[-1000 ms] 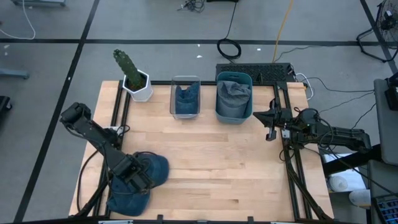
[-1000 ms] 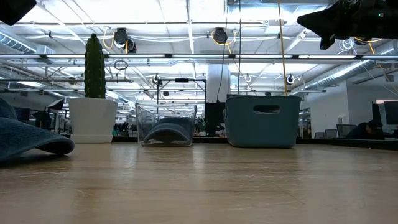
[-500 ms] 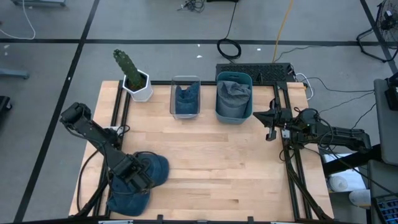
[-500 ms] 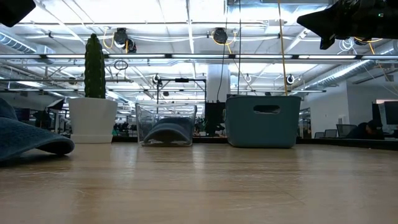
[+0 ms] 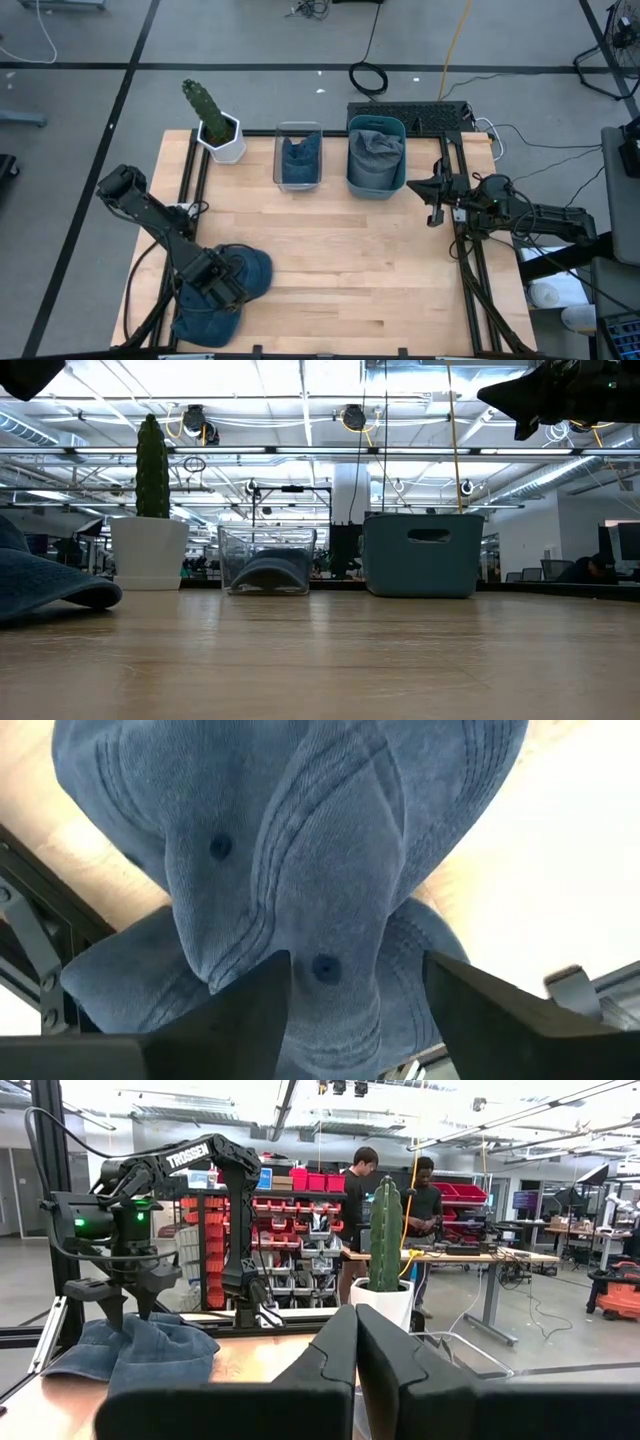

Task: Pick & Place hat
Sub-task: Put the top blue cap into the transparent bin

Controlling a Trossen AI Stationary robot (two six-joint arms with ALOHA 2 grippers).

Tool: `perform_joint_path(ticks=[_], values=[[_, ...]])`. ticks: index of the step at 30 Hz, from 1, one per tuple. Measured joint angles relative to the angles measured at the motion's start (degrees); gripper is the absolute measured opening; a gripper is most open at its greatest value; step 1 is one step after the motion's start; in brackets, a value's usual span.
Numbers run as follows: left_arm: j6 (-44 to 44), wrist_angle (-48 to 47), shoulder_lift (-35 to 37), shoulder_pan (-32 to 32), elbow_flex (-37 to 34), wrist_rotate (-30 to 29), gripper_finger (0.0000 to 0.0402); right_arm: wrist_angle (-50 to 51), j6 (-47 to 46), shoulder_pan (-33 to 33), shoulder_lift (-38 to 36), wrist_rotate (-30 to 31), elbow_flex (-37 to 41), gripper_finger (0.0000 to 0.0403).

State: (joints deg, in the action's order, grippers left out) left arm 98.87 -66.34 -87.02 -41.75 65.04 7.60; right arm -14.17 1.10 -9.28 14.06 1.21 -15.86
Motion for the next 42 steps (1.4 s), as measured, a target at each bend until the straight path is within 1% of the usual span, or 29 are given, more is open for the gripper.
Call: perform_joint_path(ticks=[4,7,10,14,17,24,42], values=[[0.4,0.0,0.0,-0.1,0.0,-1.3,0.0255,0.0,0.0,0.0,0.0,0.0,0.0,0.0],[0.7,-0.1,0.0,-0.3,0.0,-1.2,0.0259,-0.1,0.0,0.0,0.0,0.0,0.0,0.0],[0.8,0.1,0.0,-0.8,-0.4,-1.0,0.0255,-0.1,0.0,0.0,0.0,0.0,0.0,0.0],[2.6,0.1,0.0,-0.8,-2.7,1.7,0.0246,-0.1,0.0,0.0,0.0,0.0,0.0,0.0],[2.8,0.1,0.0,-0.8,-3.9,2.3,0.024,-0.1,0.0,0.0,0.0,0.0,0.0,0.0],[1.7,0.5,0.0,-0.8,-4.0,2.4,0.0243,-0.1,0.0,0.0,0.0,0.0,0.0,0.0],[1.9,0.6,0.0,-0.8,-4.0,1.0,0.0233,-0.1,0.0,0.0,0.0,0.0,0.0,0.0]])
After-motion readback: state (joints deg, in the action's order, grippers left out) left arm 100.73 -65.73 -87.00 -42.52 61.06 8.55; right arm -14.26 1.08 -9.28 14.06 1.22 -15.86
